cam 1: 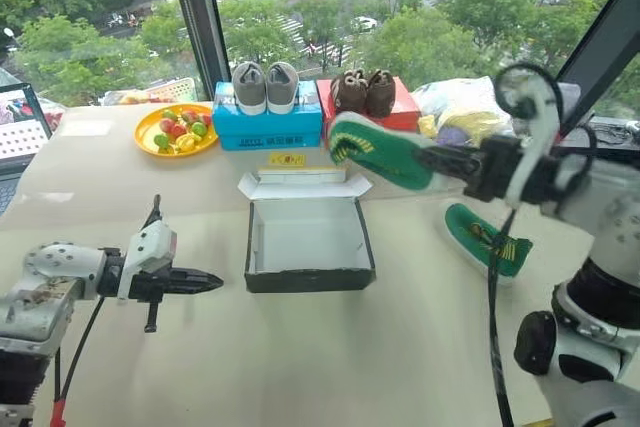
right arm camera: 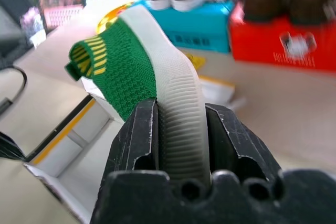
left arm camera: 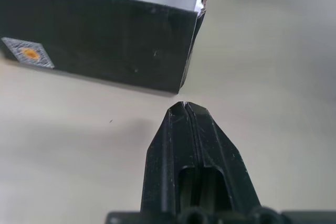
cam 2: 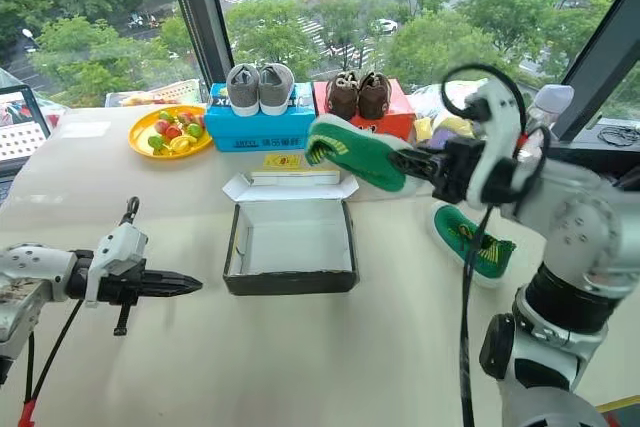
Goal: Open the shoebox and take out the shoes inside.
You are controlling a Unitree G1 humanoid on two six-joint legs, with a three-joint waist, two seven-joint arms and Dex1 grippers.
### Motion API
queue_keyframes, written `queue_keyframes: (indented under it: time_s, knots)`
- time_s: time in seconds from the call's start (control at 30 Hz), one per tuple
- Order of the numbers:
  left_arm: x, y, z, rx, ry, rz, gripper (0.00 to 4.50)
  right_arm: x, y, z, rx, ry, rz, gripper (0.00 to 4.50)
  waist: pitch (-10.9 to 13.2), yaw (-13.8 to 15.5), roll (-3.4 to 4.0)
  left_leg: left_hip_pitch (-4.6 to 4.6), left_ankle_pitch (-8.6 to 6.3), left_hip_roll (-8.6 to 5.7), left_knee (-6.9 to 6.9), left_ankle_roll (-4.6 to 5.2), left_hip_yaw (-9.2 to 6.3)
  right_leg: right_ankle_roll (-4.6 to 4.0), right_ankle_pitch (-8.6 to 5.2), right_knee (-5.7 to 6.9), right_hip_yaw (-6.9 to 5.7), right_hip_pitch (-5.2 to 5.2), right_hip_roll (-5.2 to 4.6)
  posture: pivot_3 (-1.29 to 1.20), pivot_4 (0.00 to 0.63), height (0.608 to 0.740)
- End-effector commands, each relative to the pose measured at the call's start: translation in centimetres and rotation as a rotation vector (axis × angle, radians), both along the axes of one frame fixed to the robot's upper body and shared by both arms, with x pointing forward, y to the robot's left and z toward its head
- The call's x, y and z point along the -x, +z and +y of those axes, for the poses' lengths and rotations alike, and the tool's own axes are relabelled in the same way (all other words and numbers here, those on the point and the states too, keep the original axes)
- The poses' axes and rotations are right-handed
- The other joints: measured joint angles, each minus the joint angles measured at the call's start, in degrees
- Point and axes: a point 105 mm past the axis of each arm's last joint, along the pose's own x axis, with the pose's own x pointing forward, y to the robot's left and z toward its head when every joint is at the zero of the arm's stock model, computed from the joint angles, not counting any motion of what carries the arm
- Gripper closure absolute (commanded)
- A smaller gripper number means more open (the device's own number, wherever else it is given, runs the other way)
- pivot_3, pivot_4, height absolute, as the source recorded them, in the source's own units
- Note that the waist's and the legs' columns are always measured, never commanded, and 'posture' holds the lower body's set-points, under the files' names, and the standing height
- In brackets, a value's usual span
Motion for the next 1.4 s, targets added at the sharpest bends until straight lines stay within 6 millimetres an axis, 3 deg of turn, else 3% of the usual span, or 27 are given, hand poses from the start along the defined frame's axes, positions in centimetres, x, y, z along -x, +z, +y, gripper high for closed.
queue_keyframes:
  time_s: [0.03,0.13,0.37,0.53,0.63,0.67,0.77,0.93,1.03,1.1,1.2,1.4]
  knots:
    - [-0.2,0.4,-0.3,0.001,-0.028,-0.026,4.50,0.1,-3.3,-3.6,-0.207,-0.217,0.096,3.10,-0.01,-0.09,-0.01,0.02,0.01,0.00,0.00,-0.01,0.00,0.00,0.00,0.01,0.00,0.02,0.01,0.00,0.150,0.731]
    - [-0.3,0.3,-0.3,0.001,-0.032,-0.024,4.50,0.9,-6.4,-5.0,-0.334,-0.326,0.183,3.10,0.05,-0.16,0.09,0.04,0.03,-0.03,0.00,-0.04,-0.01,0.02,0.01,0.04,0.07,0.05,0.01,0.00,0.150,0.731]
    - [-0.5,0.3,-0.3,-0.005,-0.039,-0.025,4.50,2.9,-13.4,-6.4,-0.433,-0.493,0.440,3.10,0.07,-0.60,0.15,0.23,0.04,0.00,-0.02,-0.06,-0.03,0.03,0.02,0.13,0.16,0.15,0.05,0.00,0.150,0.731]
    - [-0.6,0.4,-0.3,-0.005,-0.042,-0.029,4.50,4.1,-15.8,-7.4,-0.424,-0.553,0.550,3.10,0.07,-0.73,0.15,0.62,0.01,0.02,-0.05,-0.01,-0.06,0.18,-0.07,0.00,0.18,0.59,0.05,0.00,0.150,0.731]
    - [-0.7,0.4,-0.3,-0.004,-0.043,-0.029,4.50,4.3,-16.3,-8.0,-0.416,-0.581,0.580,3.10,0.07,-0.65,0.15,0.76,0.00,0.02,-0.05,0.02,-0.07,0.32,-0.16,-0.04,0.19,0.74,0.05,0.00,0.150,0.731]
    - [-0.6,0.4,-0.3,-0.003,-0.044,-0.027,4.50,4.4,-16.3,-8.1,-0.395,-0.586,0.582,3.10,0.06,-0.62,0.15,0.78,-0.01,0.02,-0.05,0.03,-0.08,0.33,-0.17,-0.05,0.19,0.77,0.04,0.00,0.150,0.731]
    - [-0.7,0.3,-0.4,-0.003,-0.044,-0.028,4.50,4.3,-15.5,-8.2,-0.375,-0.581,0.554,2.36,0.06,-0.52,0.14,0.77,-0.03,0.03,-0.10,0.06,-0.10,0.33,-0.16,-0.09,0.18,0.77,0.04,0.00,0.150,0.731]
    - [-0.7,0.2,-0.5,0.002,-0.045,-0.026,4.50,4.1,-13.2,-8.7,-0.205,-0.532,0.480,0.67,0.06,-0.73,0.14,0.73,-0.07,0.01,-0.10,0.13,-0.05,0.35,-0.14,-0.17,0.26,0.77,0.01,0.00,0.150,0.731]
    - [-0.7,0.2,-0.5,0.006,-0.043,-0.026,4.50,4.5,-11.5,-8.9,-0.110,-0.479,0.431,0.67,0.07,-0.54,0.16,0.68,-0.09,0.01,-0.10,0.16,-0.05,0.36,-0.15,-0.23,0.24,0.75,0.01,0.00,0.150,0.731]
    - [-0.8,0.1,-0.6,0.008,-0.040,-0.028,4.50,4.7,-8.8,-8.7,-0.056,-0.385,0.340,0.67,0.10,-0.47,0.20,0.62,-0.10,0.01,-0.12,0.18,-0.08,0.37,-0.14,-0.26,0.21,0.72,0.02,0.00,0.150,0.731]
    - [-1.0,0.1,-0.5,0.012,-0.019,-0.039,4.50,5.5,-6.2,-8.4,0.038,-0.290,0.249,0.67,0.17,-0.44,0.37,0.55,-0.14,-0.02,-0.12,0.26,-0.05,0.44,-0.09,-0.41,0.26,0.69,0.00,0.00,0.150,0.731]
    - [-2.3,1.0,0.7,0.080,0.148,-0.089,4.50,7.8,-2.9,-5.9,0.198,-0.065,0.080,0.67,0.15,-0.18,0.31,0.51,-0.17,0.01,-0.39,0.30,-0.15,0.56,-0.03,-0.87,0.12,0.78,0.03,0.00,0.150,0.731]
